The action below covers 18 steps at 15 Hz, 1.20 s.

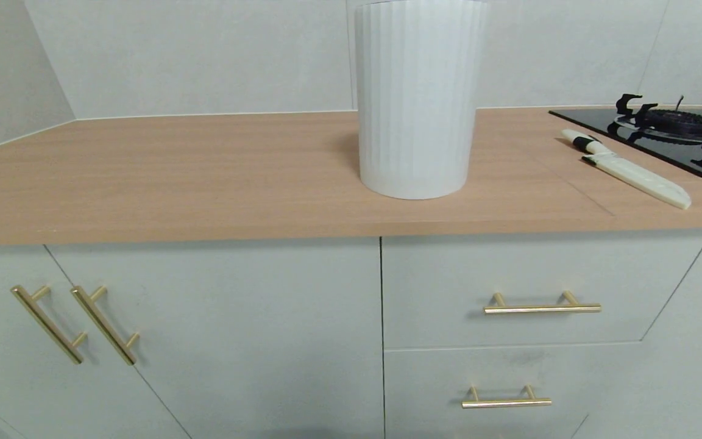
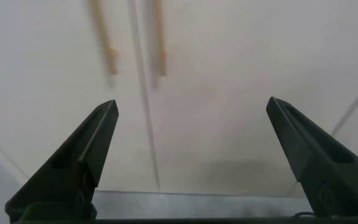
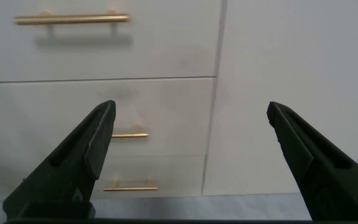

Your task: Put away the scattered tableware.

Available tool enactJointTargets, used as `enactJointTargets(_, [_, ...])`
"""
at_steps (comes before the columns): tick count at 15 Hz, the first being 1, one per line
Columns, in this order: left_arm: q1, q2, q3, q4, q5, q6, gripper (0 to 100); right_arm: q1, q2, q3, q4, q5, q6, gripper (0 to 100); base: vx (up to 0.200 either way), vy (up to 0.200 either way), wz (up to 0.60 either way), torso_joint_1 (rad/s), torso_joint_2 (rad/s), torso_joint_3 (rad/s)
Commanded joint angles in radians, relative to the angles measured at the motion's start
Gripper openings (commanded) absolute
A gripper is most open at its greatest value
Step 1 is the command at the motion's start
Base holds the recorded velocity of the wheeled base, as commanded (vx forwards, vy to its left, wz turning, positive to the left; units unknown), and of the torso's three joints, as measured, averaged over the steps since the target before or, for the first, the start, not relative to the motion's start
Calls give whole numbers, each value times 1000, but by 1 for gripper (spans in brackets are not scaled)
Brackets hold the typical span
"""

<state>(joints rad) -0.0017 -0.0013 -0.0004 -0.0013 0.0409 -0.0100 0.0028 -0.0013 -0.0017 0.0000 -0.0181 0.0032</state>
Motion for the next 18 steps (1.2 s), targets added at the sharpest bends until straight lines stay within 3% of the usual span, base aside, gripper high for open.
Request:
enactJointTargets(1, [0, 1, 0, 0, 1, -1, 100, 0, 1, 0, 0, 0, 0, 100, 0, -200, 0, 2, -2, 2])
enactJointTargets(8, [0, 1, 0, 0, 1, -1, 100, 0, 1, 0, 0, 0, 0, 100, 0, 0, 0, 0, 0, 0])
enactJointTargets(13, [0, 1, 0, 0, 1, -1, 100, 0, 1, 0, 0, 0, 0, 100, 200, 0, 0, 0, 1, 5])
enactJointTargets(18, [0, 1, 0, 0, 1, -1, 100, 0, 1, 0, 0, 0, 0, 100, 0, 0, 0, 0, 0, 0])
